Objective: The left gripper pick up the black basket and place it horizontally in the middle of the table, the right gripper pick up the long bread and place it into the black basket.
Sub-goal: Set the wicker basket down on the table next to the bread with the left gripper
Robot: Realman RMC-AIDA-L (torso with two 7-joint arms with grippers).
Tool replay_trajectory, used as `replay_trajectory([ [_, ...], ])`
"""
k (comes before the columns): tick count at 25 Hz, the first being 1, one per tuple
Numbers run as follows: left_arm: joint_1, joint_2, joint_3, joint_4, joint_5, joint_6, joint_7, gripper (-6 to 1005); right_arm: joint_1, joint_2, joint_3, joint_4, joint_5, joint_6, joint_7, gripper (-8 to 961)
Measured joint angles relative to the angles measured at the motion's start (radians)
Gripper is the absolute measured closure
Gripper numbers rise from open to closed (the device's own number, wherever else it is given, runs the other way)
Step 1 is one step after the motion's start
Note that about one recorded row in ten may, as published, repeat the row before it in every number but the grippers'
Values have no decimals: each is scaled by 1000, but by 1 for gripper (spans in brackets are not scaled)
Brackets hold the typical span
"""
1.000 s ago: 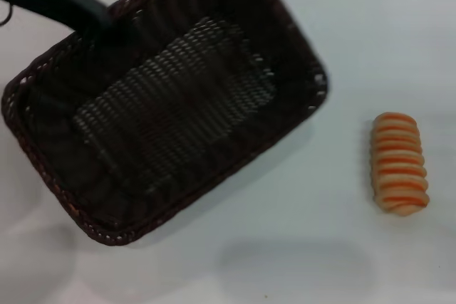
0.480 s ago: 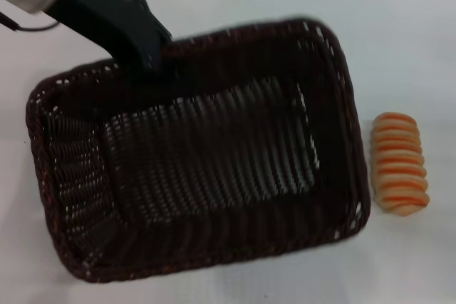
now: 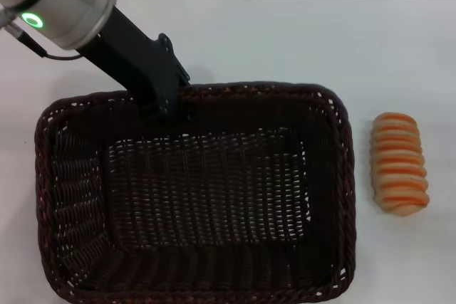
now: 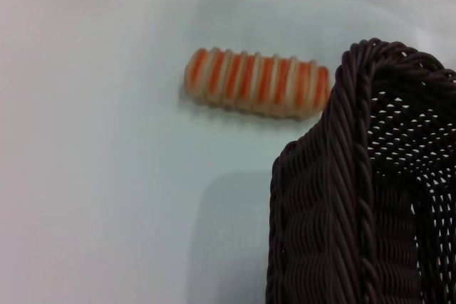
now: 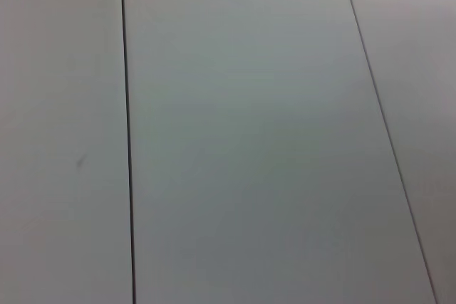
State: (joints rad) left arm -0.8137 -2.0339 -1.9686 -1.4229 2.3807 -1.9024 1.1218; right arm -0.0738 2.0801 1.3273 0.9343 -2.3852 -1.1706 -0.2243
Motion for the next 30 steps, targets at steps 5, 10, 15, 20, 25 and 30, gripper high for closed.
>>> replay_trajectory([
  [5,14,-28,24,3,84,49,26,853,0,0,-1,7,-2,0,0,407],
  [10,16,-28,30,30,79,74,39,855,-3,0,-2,12,-3,-1,0,408],
  [15,30,-29,52,22,76,132,46,767,-3,-1,0,12,-4,-1,0,409],
  [20,32,-30,46,17,46,168,56,679,-2,-2,2,14,-5,-1,0,410],
  [25,45,-26,42,-5,-17,173,83,437,-2,-2,4,14,-6,-1,0,410],
  [30,67,-27,1,-39,-55,205,94,385,-3,-2,1,14,-6,-1,0,411],
])
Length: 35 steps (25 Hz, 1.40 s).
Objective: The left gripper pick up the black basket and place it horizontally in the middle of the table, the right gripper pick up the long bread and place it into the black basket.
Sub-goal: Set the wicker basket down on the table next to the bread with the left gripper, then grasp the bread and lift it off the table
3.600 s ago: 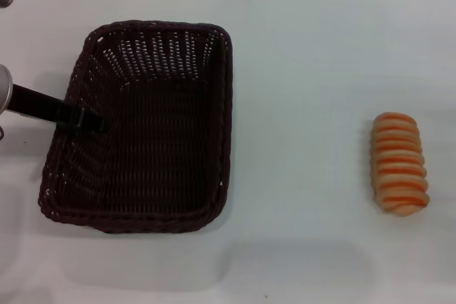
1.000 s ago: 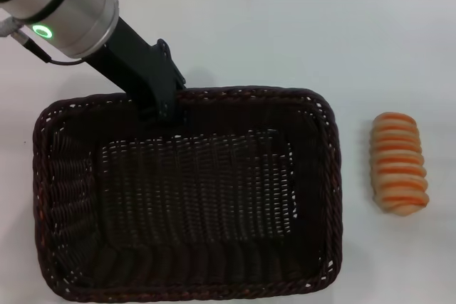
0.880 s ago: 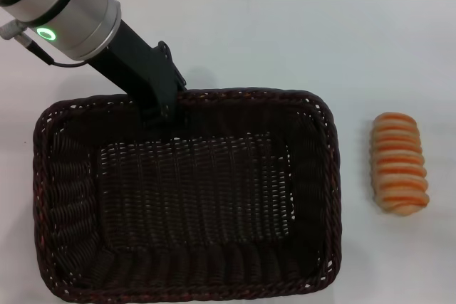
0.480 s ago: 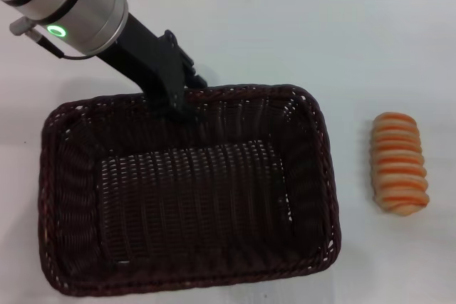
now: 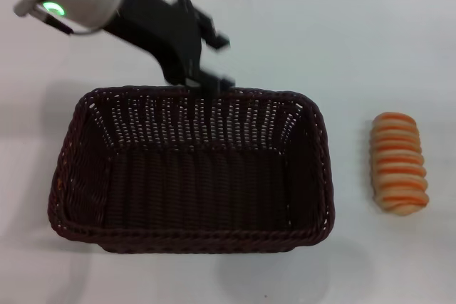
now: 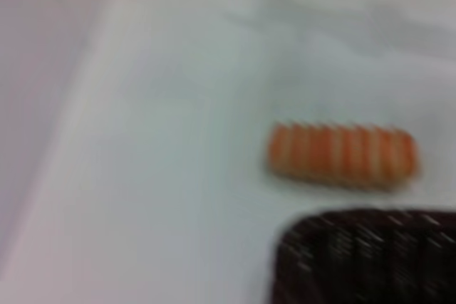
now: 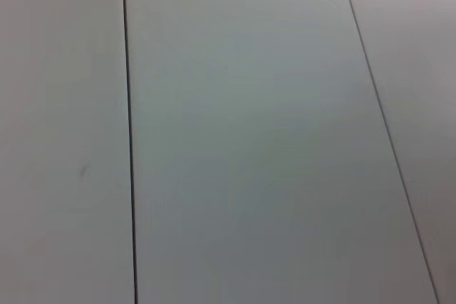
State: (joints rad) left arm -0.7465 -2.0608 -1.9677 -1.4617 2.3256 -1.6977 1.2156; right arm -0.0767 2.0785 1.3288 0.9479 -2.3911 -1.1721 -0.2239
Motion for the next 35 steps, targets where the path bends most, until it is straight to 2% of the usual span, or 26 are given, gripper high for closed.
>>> replay_trajectory([
  [4,53,-1,-128,-8,-116,133,4,378,0,1,-7,-2,0,1,0,412],
  [9,144,2,-292,63,-372,287,42,381,-13,2,-45,8,-1,5,0,412],
  [10,181,1,-345,118,-494,335,77,382,-20,2,-64,16,-1,9,-4,412],
  [12,195,1,-360,140,-539,352,90,382,-24,2,-73,19,-1,10,-5,413],
  [16,262,0,-414,294,-794,452,202,383,-30,2,-95,24,1,11,-8,413],
  [21,320,-2,-466,516,-1097,497,455,384,-41,1,-108,29,1,11,-3,414],
  [23,334,-1,-476,587,-1177,494,562,384,-47,2,-113,34,0,11,-3,414],
  [29,377,-4,-485,701,-1290,488,838,385,-64,2,-134,46,0,11,-3,415],
  [35,413,-7,-555,770,-1299,486,1006,386,-88,-1,-162,84,0,51,-8,416],
])
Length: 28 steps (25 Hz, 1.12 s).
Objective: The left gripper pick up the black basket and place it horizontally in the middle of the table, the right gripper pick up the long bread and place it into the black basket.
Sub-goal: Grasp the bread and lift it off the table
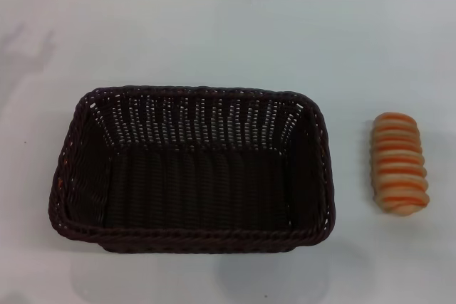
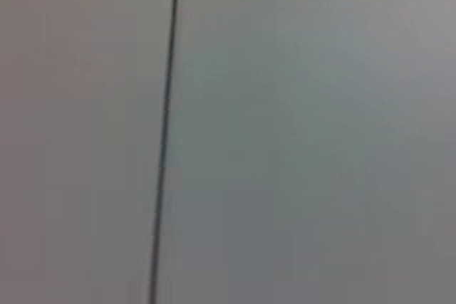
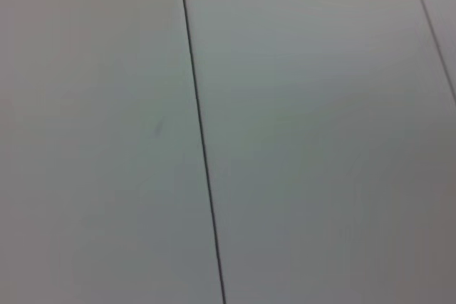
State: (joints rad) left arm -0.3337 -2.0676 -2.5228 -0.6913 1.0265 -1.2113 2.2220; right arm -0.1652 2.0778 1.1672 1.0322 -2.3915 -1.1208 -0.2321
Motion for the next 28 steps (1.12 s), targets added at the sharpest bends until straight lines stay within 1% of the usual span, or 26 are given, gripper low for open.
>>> replay_trajectory([
  [1,0,0,0,0,0,0,0,387,-7,-1,-3,15,0,22,0,416],
  [4,9,2,-37,34,5,-21,79,387,-36,-3,-17,79,-11,96,-1,417],
  [6,15,4,-49,47,5,-37,92,388,-63,-3,-25,132,-36,152,-1,417],
  [9,24,5,-57,54,2,-53,96,388,-119,-3,-40,237,-86,262,-2,417],
  [10,27,5,-62,54,0,-58,97,388,-152,-3,-50,310,-102,346,-2,417],
  [11,28,5,-67,54,0,-61,97,389,-152,-3,-50,310,-102,346,-2,418],
  [14,29,6,-75,53,-1,-74,98,389,-190,-3,-54,404,-106,509,-2,418],
  [15,29,7,-76,54,-2,-80,98,389,-205,-3,-48,454,-106,634,-2,418],
  [16,29,7,-76,54,-2,-80,98,390,-205,-3,-48,454,-106,634,-2,418],
  [19,30,7,-77,53,-2,-92,99,390,-214,-4,-21,517,-104,831,-2,419],
  [21,31,6,-77,52,-3,-97,99,391,-214,-4,14,564,-100,972,3,419],
  [24,32,6,-77,49,-3,-99,99,391,-205,-1,61,611,-96,1142,9,419],
  [25,32,6,-77,47,-3,-99,99,391,-197,-1,86,634,-95,1231,22,420],
  [26,32,6,-77,47,-3,-99,99,391,-197,-1,86,634,-95,1231,22,420],
  [28,31,6,-77,45,-3,-100,100,392,-188,-1,112,654,-94,1313,37,420],
])
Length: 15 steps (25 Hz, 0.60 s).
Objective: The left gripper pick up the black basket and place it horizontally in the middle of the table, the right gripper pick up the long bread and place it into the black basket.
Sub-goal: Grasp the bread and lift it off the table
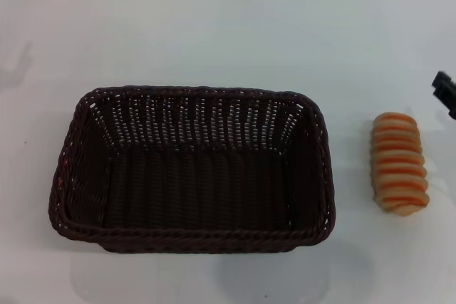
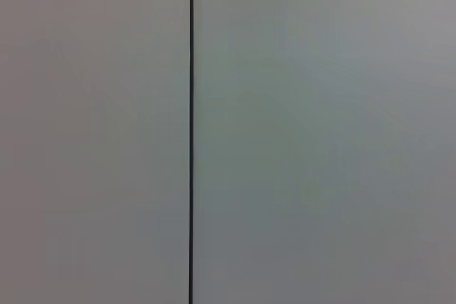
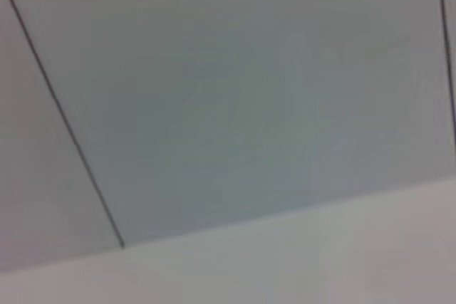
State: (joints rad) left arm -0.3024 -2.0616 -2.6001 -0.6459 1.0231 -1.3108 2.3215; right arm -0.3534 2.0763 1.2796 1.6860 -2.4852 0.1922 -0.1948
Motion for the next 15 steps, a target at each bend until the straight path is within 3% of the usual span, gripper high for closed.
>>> replay_trajectory([
  [9,-8,0,0,-3,-1,-1,1,394,84,0,111,36,5,322,37,421],
  [15,-10,-2,0,-3,-3,-7,1,395,123,0,144,2,12,368,52,422],
])
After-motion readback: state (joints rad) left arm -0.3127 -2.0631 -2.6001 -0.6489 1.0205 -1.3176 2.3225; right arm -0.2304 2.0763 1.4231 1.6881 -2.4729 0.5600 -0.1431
